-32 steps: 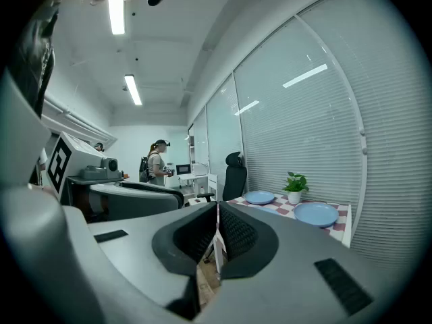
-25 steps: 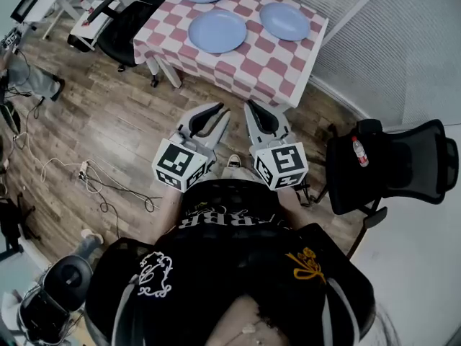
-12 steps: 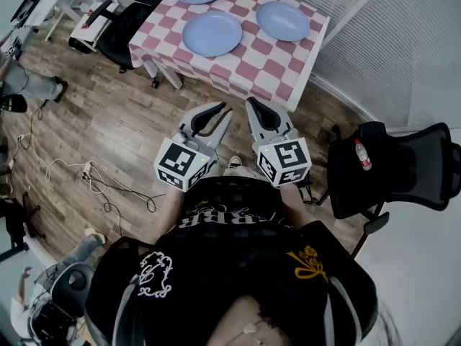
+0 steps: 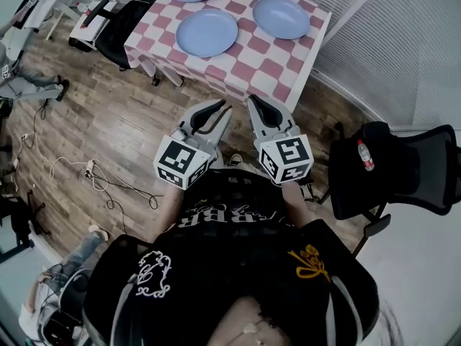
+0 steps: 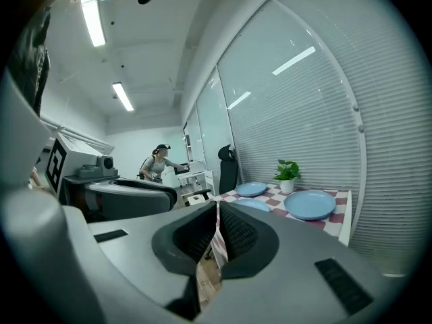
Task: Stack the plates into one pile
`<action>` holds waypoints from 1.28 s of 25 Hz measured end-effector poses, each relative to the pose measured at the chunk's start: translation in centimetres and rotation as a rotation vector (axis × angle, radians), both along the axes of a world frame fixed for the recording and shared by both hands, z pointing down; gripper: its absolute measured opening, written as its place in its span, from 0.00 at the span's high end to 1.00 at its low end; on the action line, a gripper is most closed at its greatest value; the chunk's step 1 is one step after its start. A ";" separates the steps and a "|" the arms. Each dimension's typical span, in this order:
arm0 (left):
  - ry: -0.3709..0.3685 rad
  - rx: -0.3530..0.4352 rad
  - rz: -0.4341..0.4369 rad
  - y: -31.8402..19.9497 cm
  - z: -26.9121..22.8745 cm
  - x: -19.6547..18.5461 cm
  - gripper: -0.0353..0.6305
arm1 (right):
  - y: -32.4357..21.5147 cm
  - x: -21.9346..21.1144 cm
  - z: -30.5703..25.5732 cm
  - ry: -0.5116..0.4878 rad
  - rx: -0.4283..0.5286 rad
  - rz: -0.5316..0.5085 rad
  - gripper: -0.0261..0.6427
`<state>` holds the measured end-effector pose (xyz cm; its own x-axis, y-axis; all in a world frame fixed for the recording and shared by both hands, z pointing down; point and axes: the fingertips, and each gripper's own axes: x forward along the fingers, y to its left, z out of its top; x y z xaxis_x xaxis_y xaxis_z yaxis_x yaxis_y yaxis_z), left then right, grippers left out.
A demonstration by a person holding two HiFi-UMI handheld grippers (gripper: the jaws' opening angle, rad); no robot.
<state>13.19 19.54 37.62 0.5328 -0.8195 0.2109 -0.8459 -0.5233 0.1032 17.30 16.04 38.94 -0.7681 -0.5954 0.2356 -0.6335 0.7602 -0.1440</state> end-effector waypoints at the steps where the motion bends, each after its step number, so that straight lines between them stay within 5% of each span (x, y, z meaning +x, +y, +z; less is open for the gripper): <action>1: -0.002 -0.003 0.004 -0.3 0.1 0.0 0.85 | -0.3 0.1 0.1 -0.002 -0.004 0.006 0.93; 12: -0.010 -0.029 0.097 -5.9 1.4 -2.0 0.85 | -6.0 -0.4 1.5 0.000 -0.035 0.125 0.93; 32: -0.051 -0.024 0.347 -20.7 2.7 -13.2 0.85 | -20.4 -4.9 2.0 0.078 -0.067 0.458 0.93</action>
